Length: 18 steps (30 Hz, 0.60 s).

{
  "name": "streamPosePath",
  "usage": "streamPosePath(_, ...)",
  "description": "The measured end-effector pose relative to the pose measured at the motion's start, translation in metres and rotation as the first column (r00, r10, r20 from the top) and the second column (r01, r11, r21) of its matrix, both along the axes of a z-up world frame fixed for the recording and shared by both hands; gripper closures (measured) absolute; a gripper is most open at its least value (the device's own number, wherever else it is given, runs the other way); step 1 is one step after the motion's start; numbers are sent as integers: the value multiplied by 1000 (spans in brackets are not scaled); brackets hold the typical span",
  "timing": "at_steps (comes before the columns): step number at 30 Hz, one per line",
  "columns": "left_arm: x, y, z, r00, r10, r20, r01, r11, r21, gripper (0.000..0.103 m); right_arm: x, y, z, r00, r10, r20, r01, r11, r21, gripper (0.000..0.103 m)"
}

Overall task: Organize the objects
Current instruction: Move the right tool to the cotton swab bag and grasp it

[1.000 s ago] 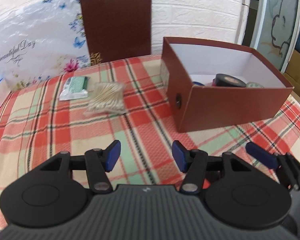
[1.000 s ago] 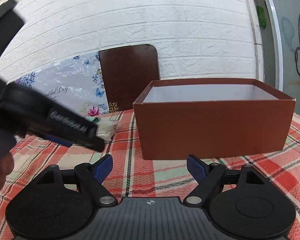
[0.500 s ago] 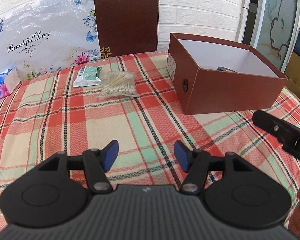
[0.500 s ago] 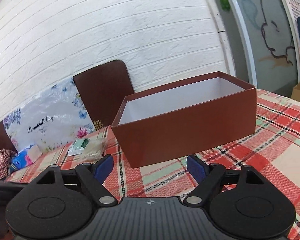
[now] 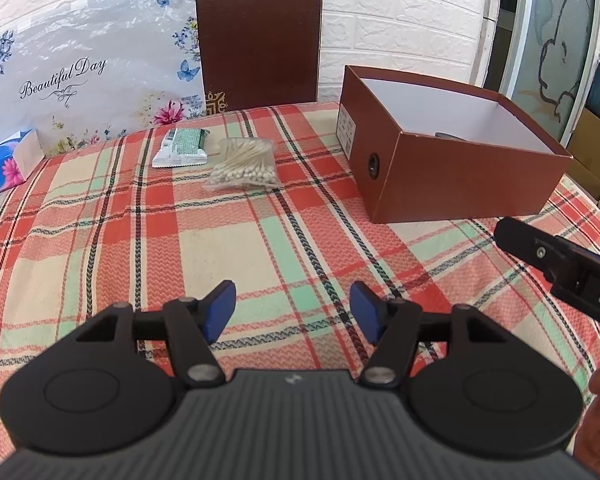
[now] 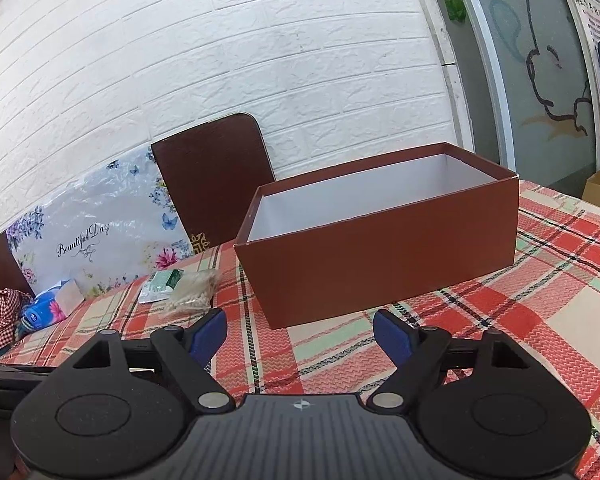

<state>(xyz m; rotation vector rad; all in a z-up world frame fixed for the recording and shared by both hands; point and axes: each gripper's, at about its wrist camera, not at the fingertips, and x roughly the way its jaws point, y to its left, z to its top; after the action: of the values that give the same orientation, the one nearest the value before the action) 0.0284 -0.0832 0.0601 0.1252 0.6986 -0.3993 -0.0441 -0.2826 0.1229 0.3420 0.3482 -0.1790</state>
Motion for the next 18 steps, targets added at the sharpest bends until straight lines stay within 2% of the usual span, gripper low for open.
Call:
streamPosePath(10,3,7,-6,1000,13,-10,-13,1000,-1,37,5,4,-3,999,24,-25,-24,1000,-12,23)
streamPosePath(18,22,32,-18,997,61,-37,-62,998,-18,37,23,30,-9,992,98,-83,-104,993,-63,23)
